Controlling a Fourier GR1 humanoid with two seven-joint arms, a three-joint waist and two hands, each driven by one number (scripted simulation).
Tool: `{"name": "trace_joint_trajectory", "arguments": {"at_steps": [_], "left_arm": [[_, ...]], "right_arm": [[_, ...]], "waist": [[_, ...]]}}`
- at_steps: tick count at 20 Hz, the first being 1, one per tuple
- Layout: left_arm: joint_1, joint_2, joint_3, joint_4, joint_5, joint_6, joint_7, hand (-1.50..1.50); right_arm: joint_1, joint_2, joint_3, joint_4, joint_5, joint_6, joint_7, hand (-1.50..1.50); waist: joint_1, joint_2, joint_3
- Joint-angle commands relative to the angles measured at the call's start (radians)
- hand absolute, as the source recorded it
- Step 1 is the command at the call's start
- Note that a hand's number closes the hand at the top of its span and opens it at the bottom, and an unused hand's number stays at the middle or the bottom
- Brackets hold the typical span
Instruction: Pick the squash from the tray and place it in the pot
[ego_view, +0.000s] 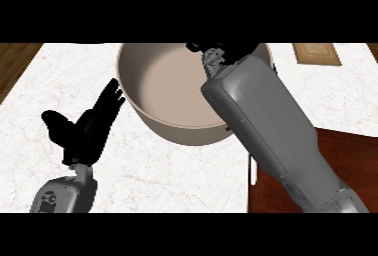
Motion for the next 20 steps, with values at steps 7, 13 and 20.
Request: {"name": "trace_joint_trajectory", "arguments": {"at_steps": [7,13,20], "left_arm": [[0.013,-0.014,-0.024,-0.012,0.001,-0.012,-0.014,0.0],[0.014,0.002,0.007,-0.024,0.02,-0.007,0.025,0.0],[0.003,0.019,0.021,-0.019,0.006,-0.001,0.029,0.0]], "right_arm": [[0.07,0.011,-0.121,0.104,-0.183,-0.359,0.173,-1.5],[0.05,0.011,-0.149,0.073,-0.078,-0.597,0.081,-1.5],[0.061,0.011,-0.152,0.039,0.122,-0.785,0.121,-1.5]], "waist": [[0.021,0.006,0.002],[0.001,-0.003,0.002],[-0.033,-0.01,0.002]]}}
